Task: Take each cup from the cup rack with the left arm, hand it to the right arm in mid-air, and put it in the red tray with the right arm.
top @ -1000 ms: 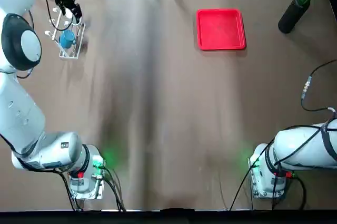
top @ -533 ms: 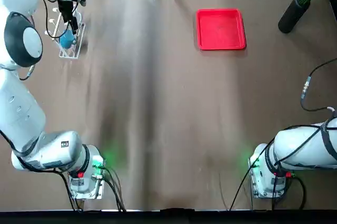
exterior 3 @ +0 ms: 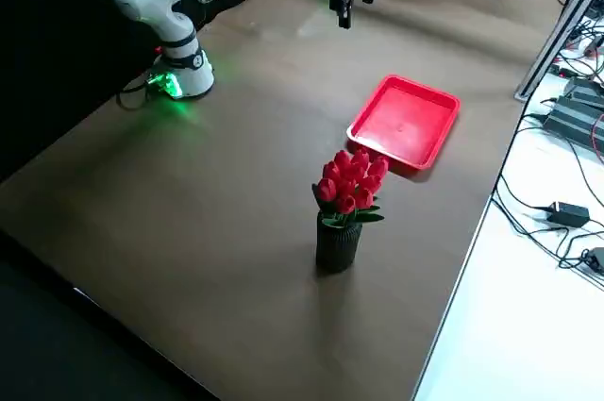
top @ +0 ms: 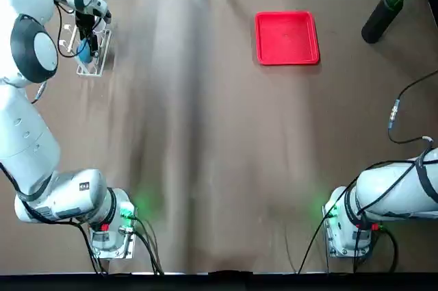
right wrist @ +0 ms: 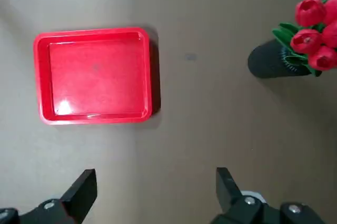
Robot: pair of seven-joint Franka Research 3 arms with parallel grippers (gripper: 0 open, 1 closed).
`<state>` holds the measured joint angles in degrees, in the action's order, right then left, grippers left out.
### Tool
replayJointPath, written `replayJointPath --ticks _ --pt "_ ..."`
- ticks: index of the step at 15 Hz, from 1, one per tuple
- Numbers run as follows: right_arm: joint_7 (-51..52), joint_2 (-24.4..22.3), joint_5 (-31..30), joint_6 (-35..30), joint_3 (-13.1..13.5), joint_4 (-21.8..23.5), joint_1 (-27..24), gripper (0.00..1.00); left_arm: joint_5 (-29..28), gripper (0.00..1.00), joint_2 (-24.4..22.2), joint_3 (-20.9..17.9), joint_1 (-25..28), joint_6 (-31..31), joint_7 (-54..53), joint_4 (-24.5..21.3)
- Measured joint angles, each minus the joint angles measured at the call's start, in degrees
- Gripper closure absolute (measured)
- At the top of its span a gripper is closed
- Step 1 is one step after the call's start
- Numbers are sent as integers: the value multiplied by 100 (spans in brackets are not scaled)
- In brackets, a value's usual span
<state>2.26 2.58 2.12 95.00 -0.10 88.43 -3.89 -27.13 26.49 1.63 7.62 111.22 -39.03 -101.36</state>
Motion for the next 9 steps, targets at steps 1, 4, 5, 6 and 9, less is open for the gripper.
replayJointPath --ticks 1,4,5,6,9 --pt "0 19 1 0 -1 0 36 0 -19 0 24 0 5 2 0 0" --pt "-19 59 1 2 -3 0 111 0 -33 0 61 1 0 6 0 0" --pt "-20 65 1 2 -3 0 116 0 -46 0 72 2 -14 16 0 0" --pt "-21 71 1 2 -3 0 116 0 -59 0 78 3 -35 26 0 0" --pt "-22 120 1 6 -3 0 117 0 -114 10 79 5 -65 33 0 1"
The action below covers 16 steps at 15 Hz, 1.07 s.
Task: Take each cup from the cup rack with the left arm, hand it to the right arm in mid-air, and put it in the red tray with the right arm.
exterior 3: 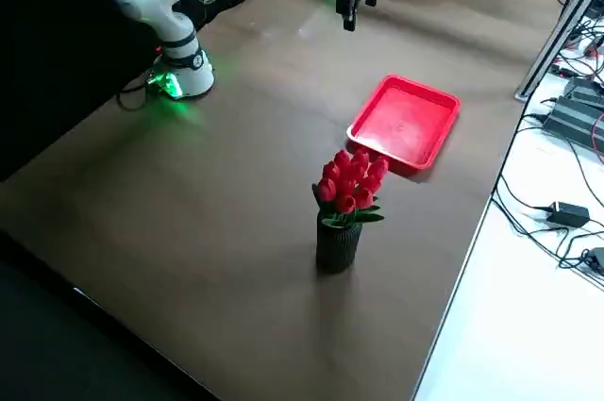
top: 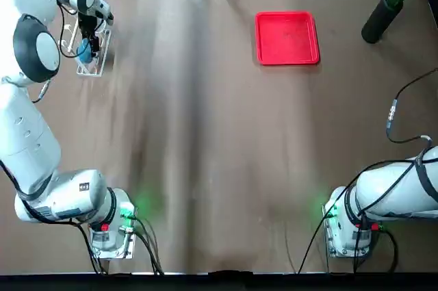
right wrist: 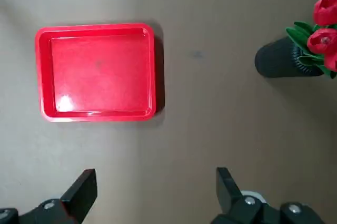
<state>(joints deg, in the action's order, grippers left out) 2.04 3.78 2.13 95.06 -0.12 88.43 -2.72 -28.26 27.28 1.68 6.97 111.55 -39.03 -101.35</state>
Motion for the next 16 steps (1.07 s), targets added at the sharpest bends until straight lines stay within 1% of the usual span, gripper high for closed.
replayJointPath --ticks 2,3,8,11,16 --pt "0 44 1 56 0 0 9 0 -8 12 0 0 -8 7 0 1" --pt "0 75 2 77 -1 0 26 0 -16 19 -1 4 -15 9 0 11" --pt "-9 301 144 261 -7 1 189 0 -116 21 -2 16 -26 9 0 20" --pt "-11 371 406 274 -1 1 207 0 -121 22 -5 19 -27 9 0 36" --pt "-10 473 603 248 -16 7 361 0 -129 22 -119 63 -27 8 0 164"
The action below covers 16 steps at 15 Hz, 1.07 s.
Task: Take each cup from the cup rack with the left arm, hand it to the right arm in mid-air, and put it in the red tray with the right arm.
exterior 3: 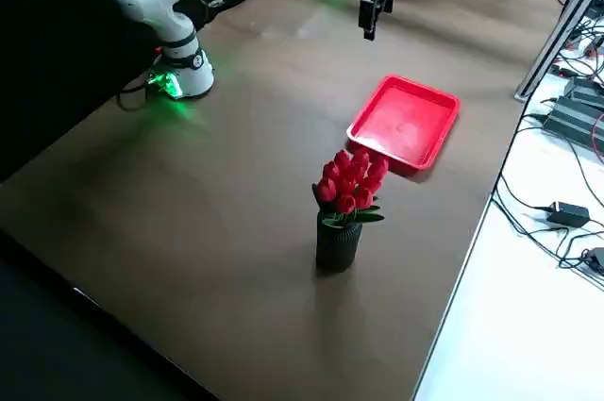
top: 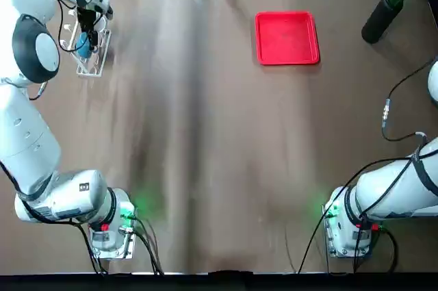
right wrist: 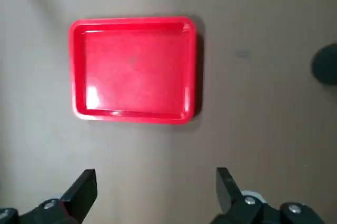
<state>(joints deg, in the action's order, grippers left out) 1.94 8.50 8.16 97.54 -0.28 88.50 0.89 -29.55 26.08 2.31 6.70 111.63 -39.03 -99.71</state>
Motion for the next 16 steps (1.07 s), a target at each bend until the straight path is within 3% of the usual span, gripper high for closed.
replayJointPath --ticks 4,8,12,16 --pt "0 155 278 -39 -14 6 269 0 0 22 -272 163 1 -231 1 119" --pt "0 230 805 -81 -16 6 486 0 0 23 -414 618 2 -1260 47 753" --pt "0 243 1398 -123 -19 6 576 0 22 24 -573 984 6 -1842 360 1109" --pt "0 250 1916 -128 -22 7 744 0 645 24 -731 1274 2 -2135 792 1183"
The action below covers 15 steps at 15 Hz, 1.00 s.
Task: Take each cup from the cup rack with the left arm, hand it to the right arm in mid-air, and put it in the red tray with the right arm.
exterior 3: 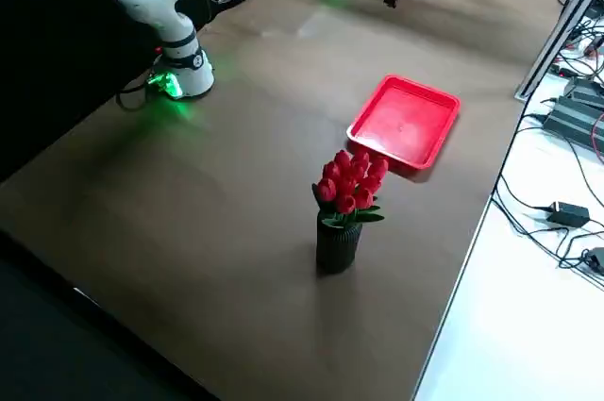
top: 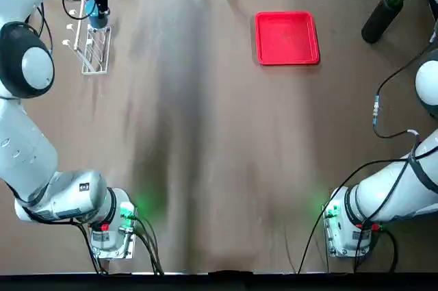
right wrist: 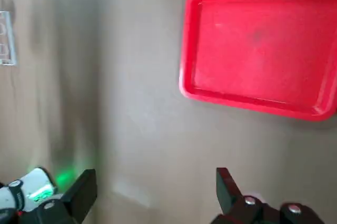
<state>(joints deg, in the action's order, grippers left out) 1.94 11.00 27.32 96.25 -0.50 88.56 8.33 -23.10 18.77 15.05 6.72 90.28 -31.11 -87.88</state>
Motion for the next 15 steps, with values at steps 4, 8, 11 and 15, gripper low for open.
replayJointPath --ticks 4,8,11,15 --pt "-1 54 499 -45 0 10 99 0 1310 24 -126 134 7 -145 508 98" --pt "-1 154 1288 -99 3 13 107 0 2687 24 -202 422 -3 -413 1186 102" --pt "0 242 1806 -113 0 15 194 0 3565 24 -198 640 -15 -569 1747 96" --pt "237 412 2565 -99 -2 14 369 0 5014 24 -115 1072 -91 -578 2978 79"
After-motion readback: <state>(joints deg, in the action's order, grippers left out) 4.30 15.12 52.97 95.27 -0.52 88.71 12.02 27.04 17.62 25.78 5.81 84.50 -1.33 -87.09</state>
